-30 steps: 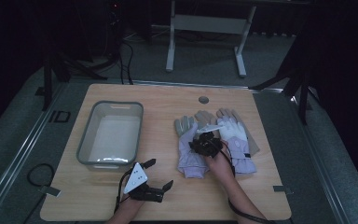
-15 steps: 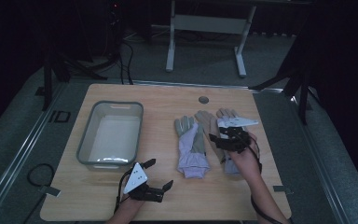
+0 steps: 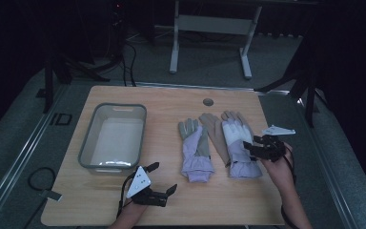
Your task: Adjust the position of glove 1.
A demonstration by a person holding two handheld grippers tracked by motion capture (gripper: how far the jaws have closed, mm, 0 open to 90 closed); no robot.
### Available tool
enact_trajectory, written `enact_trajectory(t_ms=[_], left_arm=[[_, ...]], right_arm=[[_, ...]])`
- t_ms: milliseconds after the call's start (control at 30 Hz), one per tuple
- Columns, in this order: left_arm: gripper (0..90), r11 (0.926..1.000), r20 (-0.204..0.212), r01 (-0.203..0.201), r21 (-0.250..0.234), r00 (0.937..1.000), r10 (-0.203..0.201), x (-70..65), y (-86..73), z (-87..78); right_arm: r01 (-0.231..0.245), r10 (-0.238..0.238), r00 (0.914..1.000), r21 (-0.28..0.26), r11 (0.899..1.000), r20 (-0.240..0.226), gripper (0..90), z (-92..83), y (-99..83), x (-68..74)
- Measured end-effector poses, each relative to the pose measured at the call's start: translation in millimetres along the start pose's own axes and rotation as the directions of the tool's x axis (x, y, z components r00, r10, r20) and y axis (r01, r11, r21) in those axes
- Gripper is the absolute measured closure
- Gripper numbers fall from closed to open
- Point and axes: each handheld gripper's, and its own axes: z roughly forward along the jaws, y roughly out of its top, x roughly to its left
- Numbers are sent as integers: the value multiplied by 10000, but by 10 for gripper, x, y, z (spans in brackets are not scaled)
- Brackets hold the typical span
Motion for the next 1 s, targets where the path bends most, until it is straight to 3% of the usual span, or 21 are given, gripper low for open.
enact_trajectory(t_ms=[233, 333, 400, 467, 500, 533, 633, 733, 833, 1000], left_arm=[[11, 10000, -2, 28, 6, 10000, -28, 0, 0, 1], [11, 10000, 1, 39, 2, 10000, -39, 2, 0, 1], [11, 10000, 6, 33, 7, 10000, -33, 0, 0, 1], [11, 10000, 11, 7, 7, 10000, -7, -1, 0, 0], [11, 10000, 11, 7, 7, 10000, -7, -1, 0, 0], [11, 10000, 11, 23, -7, 10000, -23, -3, 0, 1], [11, 10000, 21, 24, 10, 10000, -24, 0, 0, -1], [11, 10000, 14, 32, 12, 10000, -32, 1, 0, 0], [11, 10000, 6, 47, 7, 10000, -47, 1, 0, 1], [11, 10000, 9, 41, 10, 10000, -41, 1, 0, 1]], right_arm=[[-256, 264, 9994, 346, 9991, -234, 455, 189, -146, -45], [-33, 50, 9995, 541, 9985, -318, 457, 315, -143, -20], [150, -116, 9993, 986, 9950, -349, 476, 453, -176, -13], [240, -203, 9989, 899, 9957, -421, 520, 500, -226, -18], [240, -203, 9989, 899, 9957, -421, 520, 500, -226, -18], [336, -294, 9976, 672, 9972, -620, 608, 494, -267, -9], [531, -502, 9974, 558, 9970, -521, 624, 493, -288, 21], [-3, 29, 9983, 445, 9990, -579, 705, 481, -312, 26], [-163, 172, 9996, 407, 9990, -209, 773, 437, -298, 78], [-651, 652, 9979, 348, 9973, -4, 790, 317, -235, 85]])
